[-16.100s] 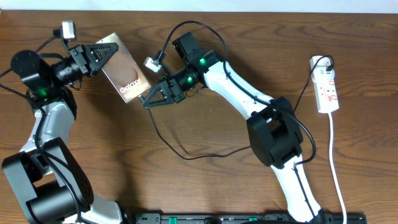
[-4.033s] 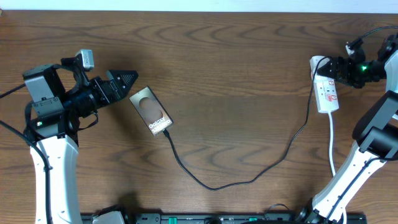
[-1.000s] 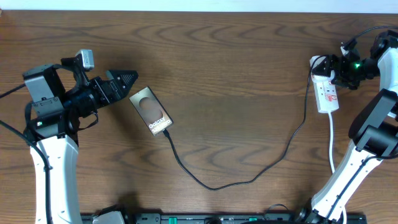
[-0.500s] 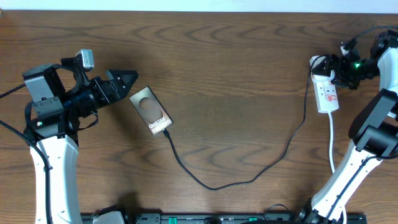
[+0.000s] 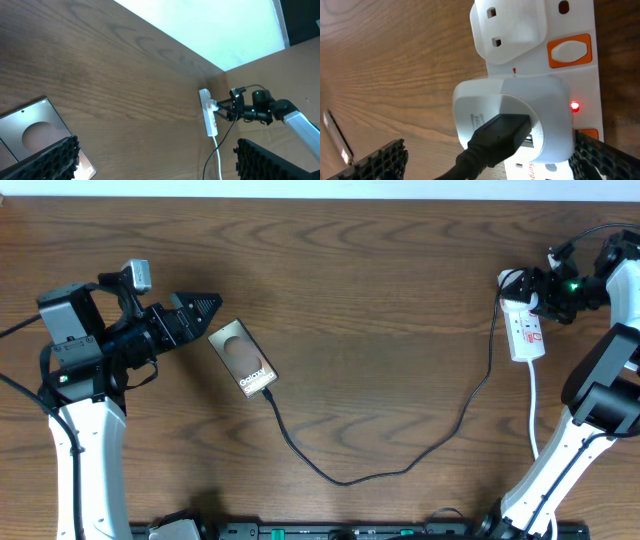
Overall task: Plug charger to phone and switch on socket
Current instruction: 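Press the orange switch beside the charger with the right gripper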
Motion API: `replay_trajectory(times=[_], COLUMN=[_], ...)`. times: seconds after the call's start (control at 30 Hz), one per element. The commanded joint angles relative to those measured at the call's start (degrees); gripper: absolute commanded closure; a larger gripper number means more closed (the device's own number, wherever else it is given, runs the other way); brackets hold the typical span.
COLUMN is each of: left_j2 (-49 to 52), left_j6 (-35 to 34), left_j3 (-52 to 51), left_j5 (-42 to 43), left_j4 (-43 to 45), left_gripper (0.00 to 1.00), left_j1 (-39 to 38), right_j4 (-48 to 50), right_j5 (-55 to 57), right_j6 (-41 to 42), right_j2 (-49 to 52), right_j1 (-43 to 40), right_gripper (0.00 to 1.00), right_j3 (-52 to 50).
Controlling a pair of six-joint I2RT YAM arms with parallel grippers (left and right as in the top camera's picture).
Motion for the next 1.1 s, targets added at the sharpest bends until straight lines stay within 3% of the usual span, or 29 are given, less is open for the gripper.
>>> replay_trajectory(times=[0.0,0.43,1.07], left_j2=[-0.1,-0.1,-0.1], left_j6=[1.4,1.4,1.4], left_j3=[0.1,0.1,0.1], left_j5=[-0.3,-0.3,-0.3], left_j4=[-0.1,-0.1,-0.1], left_gripper=[0.02,0.02,0.02], left_j1=[0.1,0.1,0.1], right_j4=[0.1,0.6,-4.8], right_j5=[-7.1,-0.3,0.3], right_j6=[0.9,3.8,3.7], right_j2=[1.1,1.0,0.6], right_j1=[2.3,1.7,-1.2], right_gripper=[0.01,0.01,0.01], right_j3=[-1.7,-1.7,3.8])
